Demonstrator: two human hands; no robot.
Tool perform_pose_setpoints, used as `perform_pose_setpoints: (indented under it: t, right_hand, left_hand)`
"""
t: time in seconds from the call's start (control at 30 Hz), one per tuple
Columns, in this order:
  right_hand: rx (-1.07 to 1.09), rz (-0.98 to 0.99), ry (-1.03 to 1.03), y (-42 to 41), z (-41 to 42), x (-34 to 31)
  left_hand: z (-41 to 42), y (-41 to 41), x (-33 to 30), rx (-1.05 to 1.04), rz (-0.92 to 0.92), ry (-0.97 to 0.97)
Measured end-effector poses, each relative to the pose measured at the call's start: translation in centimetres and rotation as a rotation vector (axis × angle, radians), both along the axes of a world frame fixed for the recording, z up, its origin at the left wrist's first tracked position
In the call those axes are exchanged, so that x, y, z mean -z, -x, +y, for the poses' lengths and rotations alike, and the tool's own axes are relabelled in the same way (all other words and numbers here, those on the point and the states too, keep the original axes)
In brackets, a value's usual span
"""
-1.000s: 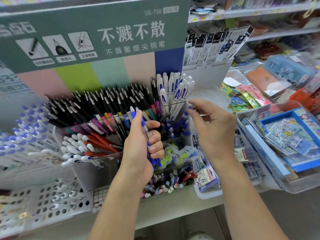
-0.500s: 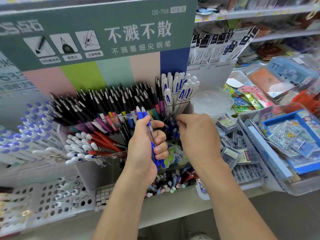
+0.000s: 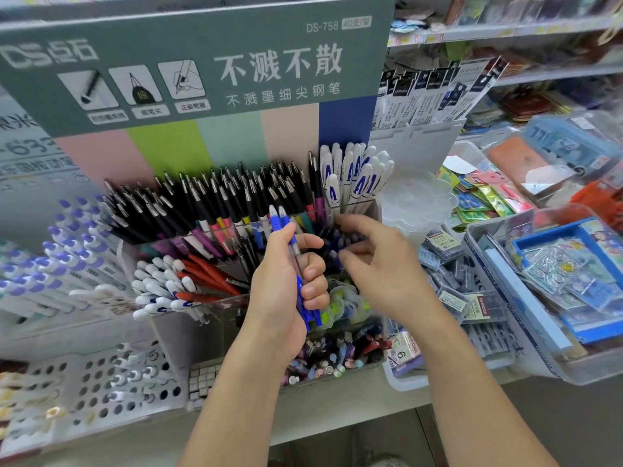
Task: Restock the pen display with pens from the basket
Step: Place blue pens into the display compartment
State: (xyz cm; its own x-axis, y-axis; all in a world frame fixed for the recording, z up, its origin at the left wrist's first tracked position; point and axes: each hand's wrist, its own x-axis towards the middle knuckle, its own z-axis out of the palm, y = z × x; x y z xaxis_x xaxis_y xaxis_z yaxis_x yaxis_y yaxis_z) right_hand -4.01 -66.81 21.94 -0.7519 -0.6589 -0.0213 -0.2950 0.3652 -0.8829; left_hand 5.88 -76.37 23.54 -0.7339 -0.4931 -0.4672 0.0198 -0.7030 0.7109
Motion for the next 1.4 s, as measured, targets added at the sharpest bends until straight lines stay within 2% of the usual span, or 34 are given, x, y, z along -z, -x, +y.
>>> perform_pose_setpoints:
  t: [0.07, 0.2, 0.33, 0.4, 0.5, 0.6, 0.7, 0.83, 0.9, 1.03, 1.1, 1.23, 1.4]
  right_hand:
    - [-0.013, -0.122, 0.091, 0.6, 0.6, 0.3]
    - [0.003, -0.045, 0.087, 1.5, 2.1, -0.2]
    - [0.167, -0.05, 0.218, 2.2, 2.8, -2.5]
    - [0.174, -0.173, 0.237, 1.8, 2.7, -3.1]
    - [0.118, -0.471, 0.287, 0.3, 1.9, -3.2]
    - [0.127, -0.728, 0.412, -0.7, 1.3, -2.8]
    - [0.093, -0.787, 0.441, -0.4, 1.3, -2.1]
    - [0.049, -0.709, 0.438, -0.3, 1.4, -2.3]
    - [0.1, -0.648, 0.481, -0.2, 1.4, -2.5]
    - [0.351, -0.528, 0.791, 1.1, 1.9, -3.0]
    - [0.43, -0.335, 0.856, 2.1, 2.5, -3.1]
    - [0.45, 0.158, 0.681, 2.7, 2.7, -1.8]
    - [0.329, 0.491, 0.26, 1.5, 1.7, 1.2]
  left_hand:
    - [0.1, 0.0, 0.0, 0.012, -0.008, -0.001]
    - [0.4, 0.2, 0.1, 0.079, -0.026, 0.044]
    - [0.9, 0.5, -0.1, 0.16, -0.003, 0.138]
    - [1.1, 0.7, -0.3, 0.206, -0.008, 0.173]
    - [1.5, 0.8, -0.3, 0.304, -0.021, 0.191]
    - [1.5, 0.9, -0.1, 0.344, -0.017, 0.193]
    - [1.3, 0.8, 0.1, 0.367, -0.001, 0.207]
    - [1.6, 0.6, 0.1, 0.381, 0.014, 0.214]
    - [1.7, 0.5, 0.0, 0.346, 0.013, 0.236]
    - [1.0, 0.1, 0.0, 0.254, -0.102, 0.327]
    - [0.7, -0.2, 0.1, 0.213, -0.125, 0.318]
    - [0.6, -0.4, 0.0, 0.142, -0.151, 0.256]
    - [0.3, -0.4, -0.2, 0.046, -0.028, 0.025]
